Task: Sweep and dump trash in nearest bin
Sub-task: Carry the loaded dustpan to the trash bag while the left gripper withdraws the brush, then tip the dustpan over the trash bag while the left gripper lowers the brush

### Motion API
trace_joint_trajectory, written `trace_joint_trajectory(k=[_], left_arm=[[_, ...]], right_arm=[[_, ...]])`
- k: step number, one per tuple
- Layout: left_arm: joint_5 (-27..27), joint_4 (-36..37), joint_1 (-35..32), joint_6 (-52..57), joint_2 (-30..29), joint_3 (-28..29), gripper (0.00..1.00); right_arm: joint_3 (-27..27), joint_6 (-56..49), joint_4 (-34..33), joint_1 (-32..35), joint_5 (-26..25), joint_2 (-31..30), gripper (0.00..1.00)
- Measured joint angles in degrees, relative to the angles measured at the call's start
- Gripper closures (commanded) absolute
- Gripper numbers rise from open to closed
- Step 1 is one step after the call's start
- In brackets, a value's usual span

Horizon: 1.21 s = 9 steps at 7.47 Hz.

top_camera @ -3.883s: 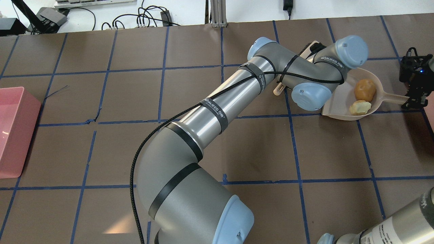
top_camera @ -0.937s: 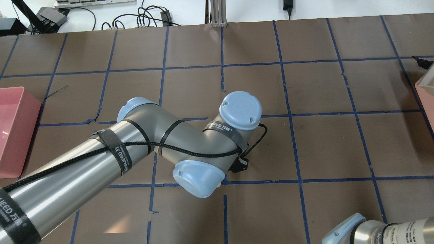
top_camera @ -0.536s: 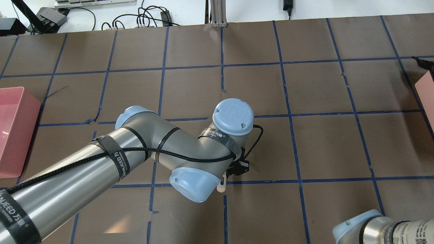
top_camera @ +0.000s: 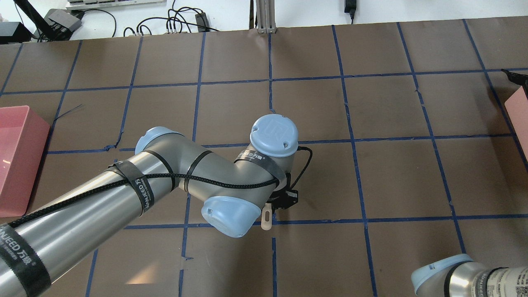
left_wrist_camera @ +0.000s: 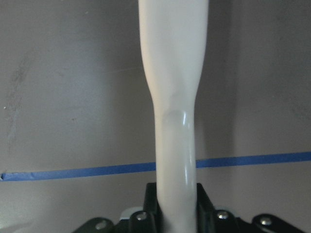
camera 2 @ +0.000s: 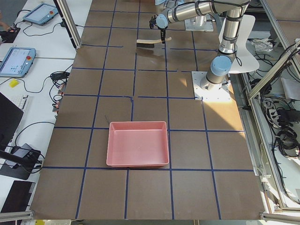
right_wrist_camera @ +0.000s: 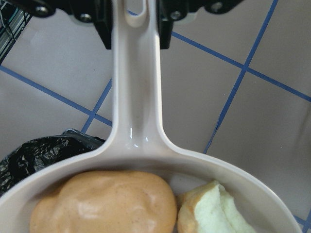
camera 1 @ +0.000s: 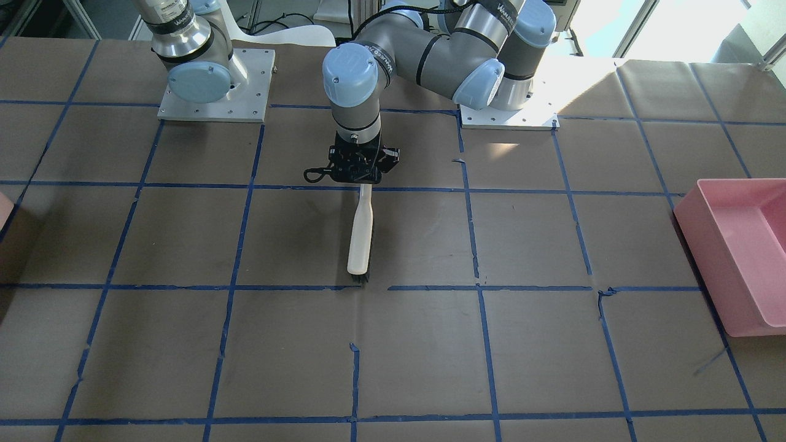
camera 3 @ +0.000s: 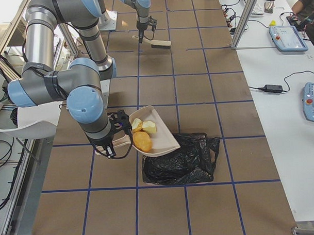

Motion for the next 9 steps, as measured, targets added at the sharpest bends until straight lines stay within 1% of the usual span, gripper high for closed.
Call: trace_joint_trajectory(k=[3,6,7,8,9], left_arm=[[-0.3,3.3,0.2,-0.7,-0.3,-2.3,0.99],[-3.2,5.2,0.2,-3.8,-0.4,-2.7,0.99],[-3.5,5.4,0.2,-4.2,-0.4,-2.7,0.87],[-3.6,5.4,0.2,-4.3,-0.4,-2.8,0.58],[-3.6,5.4,0.2,-4.3,-0.5,-2.8,0.41]], right_arm=[[-3.0,6.7,-0.1,0.2,-4.4,0.7,0.88],[-4.0,13.4,-0.5,2.6,-8.0,3.8,0.88],[-4.3,14.8,-0.8,3.9,-8.9,4.5,0.91],[-4.4,16.0,-0.9,4.7,-9.9,4.8,0.92],[-4.5,16.7,-0.9,5.4,-11.5,5.2,0.92]])
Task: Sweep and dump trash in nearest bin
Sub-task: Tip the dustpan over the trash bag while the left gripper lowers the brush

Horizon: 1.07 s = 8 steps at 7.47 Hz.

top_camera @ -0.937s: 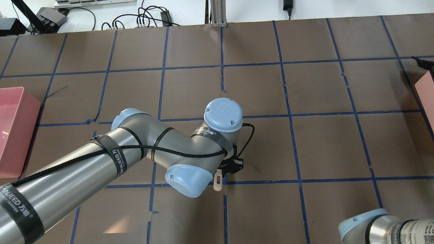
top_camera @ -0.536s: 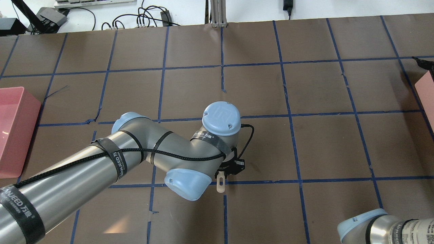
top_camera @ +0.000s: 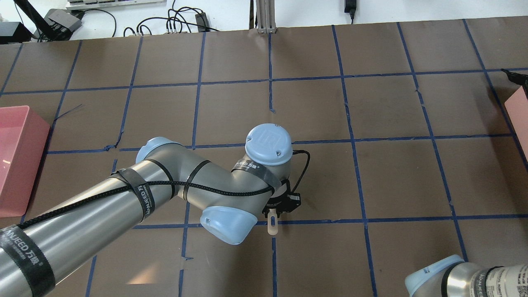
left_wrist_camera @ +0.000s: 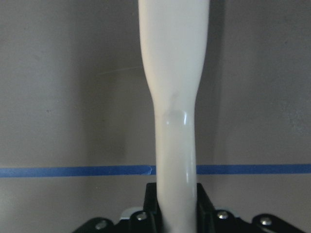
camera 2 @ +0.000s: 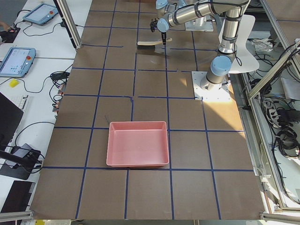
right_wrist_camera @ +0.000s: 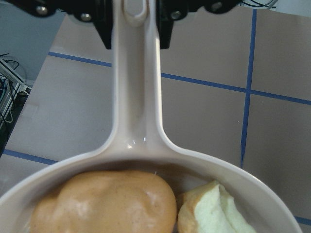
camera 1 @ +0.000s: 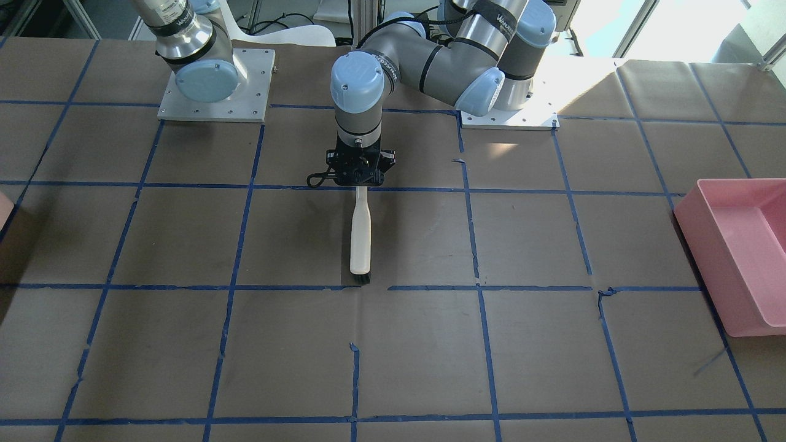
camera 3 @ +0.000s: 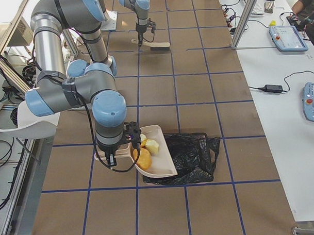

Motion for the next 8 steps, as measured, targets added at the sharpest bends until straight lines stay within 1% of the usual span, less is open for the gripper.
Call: trace_joint_trajectory(k=[1,4,5,6,7,8], left_arm=[[0.0,0.0,0.0,0.1,-0.1,0.0,0.37],[0.1,0.0,0.0,0.1,-1.6,0.1,0.33],[0.1,0.1,0.0,0.1,-1.9,0.2,0.27],[0.2,0.1,0.0,0.4,-1.9,0.3,0.07],[0.3,0.1,0.0,0.8,-1.9,0.6,0.0],[0.5,0.3,0.0,1.8,-1.9,0.9,0.0]], right_arm=[[-0.1,0.5,0.0,0.6,-1.6,0.5,0.92],[-2.0,2.2,0.1,1.6,-3.5,2.3,0.93],[-2.5,3.3,0.1,2.0,-4.3,2.7,0.93],[-2.7,4.9,0.1,3.0,-5.7,2.9,0.94],[-3.1,6.0,0.1,4.1,-7.4,2.9,0.94],[-3.3,6.3,0.3,4.7,-9.1,2.9,0.94]])
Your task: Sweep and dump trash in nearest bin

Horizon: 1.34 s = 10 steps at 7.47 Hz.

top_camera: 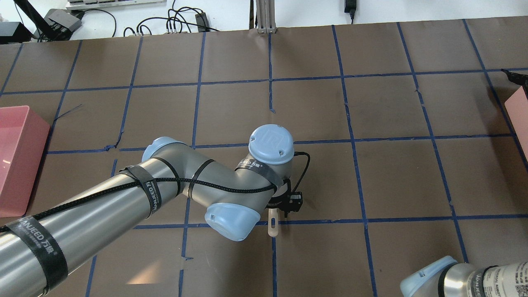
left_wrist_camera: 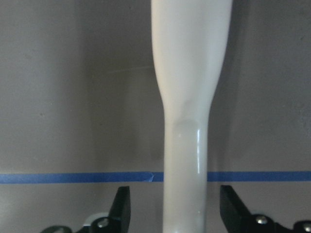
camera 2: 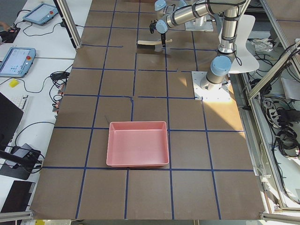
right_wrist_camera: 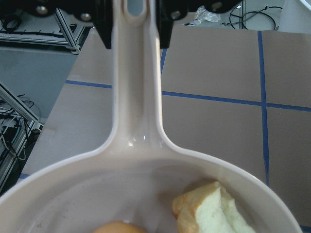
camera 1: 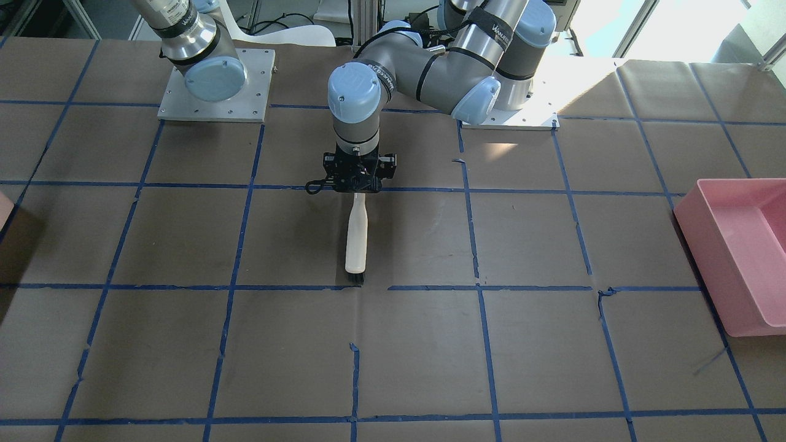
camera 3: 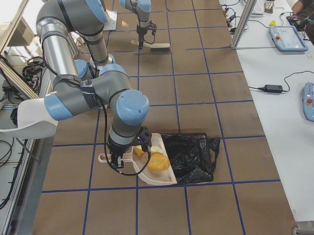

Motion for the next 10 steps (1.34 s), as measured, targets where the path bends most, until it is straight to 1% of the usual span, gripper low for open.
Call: trace_joint_trajectory(k=[1,2,3,4,5,6,7,8,9,10], left_arm=[[0.1,0.6,0.1,2.4,0.3,0.8,0.0],[0.2,1.1,0.5,5.0,0.5,2.8,0.0],[0.1,0.1,1.8,6.8,0.7,5.6,0.0],[0.0,-2.3,3.7,9.5,1.1,8.7,0.0],[-0.1,-5.3,6.0,13.3,1.6,12.0,0.0],[-0.2,-8.7,8.1,16.5,2.2,15.3,0.0],[0.0,-12.7,10.4,19.9,3.0,18.7,0.0],[0.1,-17.1,12.9,24.0,3.9,22.2,0.0],[0.1,-22.2,15.8,28.4,4.6,25.8,0.0],[0.0,-26.9,18.6,31.7,5.1,29.1,0.0]], right_arm=[[-0.1,0.0,0.1,0.2,-1.5,0.0,0.94],[-0.2,0.0,0.2,0.3,-2.4,0.1,0.94],[-0.3,0.2,0.0,0.3,-2.8,0.1,0.93],[-0.3,0.2,-0.2,0.4,-3.1,0.0,0.87],[-0.3,0.1,-0.7,0.4,-3.6,0.0,0.83],[-0.4,-0.7,-1.8,0.4,-4.2,0.0,0.83],[-0.4,-2.1,-2.8,0.4,-4.9,0.1,0.84],[-0.3,-3.8,-4.2,0.4,-6.2,0.4,0.89],[-0.3,-6.6,-6.9,0.5,-7.7,0.8,0.91],[-0.2,-9.2,-9.9,0.6,-8.6,1.4,0.92]])
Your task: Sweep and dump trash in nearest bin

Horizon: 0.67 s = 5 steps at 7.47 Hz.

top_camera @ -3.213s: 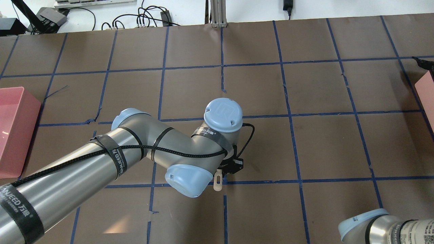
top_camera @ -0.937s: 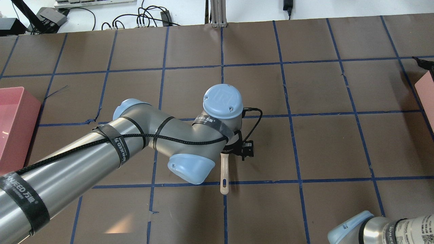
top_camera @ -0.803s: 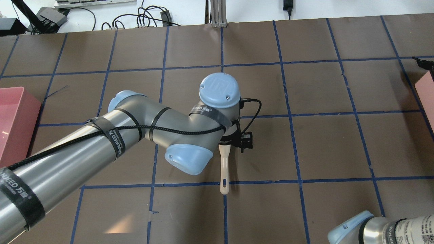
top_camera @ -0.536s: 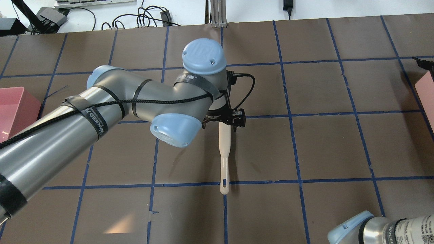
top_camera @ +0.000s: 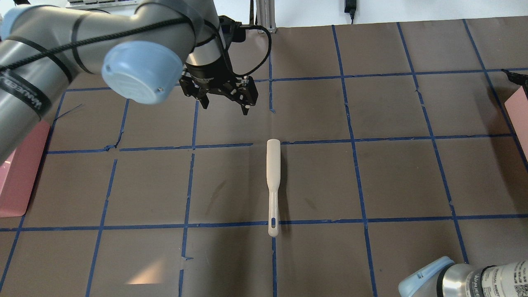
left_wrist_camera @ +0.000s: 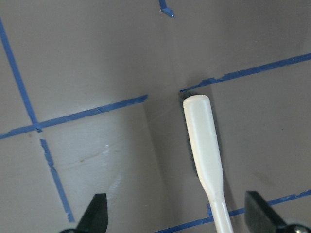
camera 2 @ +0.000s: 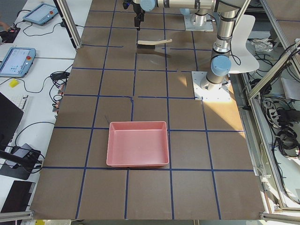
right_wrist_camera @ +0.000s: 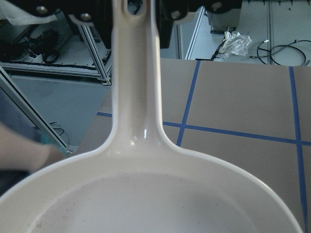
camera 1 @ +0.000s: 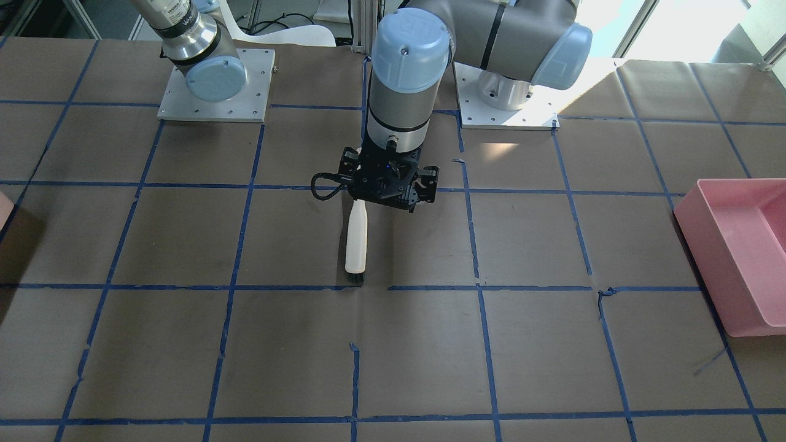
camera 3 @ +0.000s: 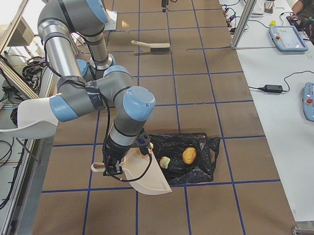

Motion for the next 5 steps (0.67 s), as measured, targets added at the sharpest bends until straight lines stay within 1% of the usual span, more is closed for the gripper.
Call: trace_joint_trajectory(k=[1,2,3,5], left_arm=[[0.0,-3.9,2.0,2.1,0.9,2.5,0.0],[0.2,-6.5,3.2,3.1,2.7,3.5,0.0],[0.3,-7.6,4.0,3.5,4.7,3.5,0.0],[0.5,-8.0,6.5,3.7,6.4,3.3,0.0]], right_arm=[[0.0,-1.4,-1.5,0.1,-0.5,0.6,0.92],[0.0,-2.2,-2.1,0.3,-0.8,0.8,0.92],[-0.2,-3.0,-2.6,1.2,-1.1,0.7,0.92],[-0.7,-6.1,-4.7,3.1,-2.2,0.6,0.92]])
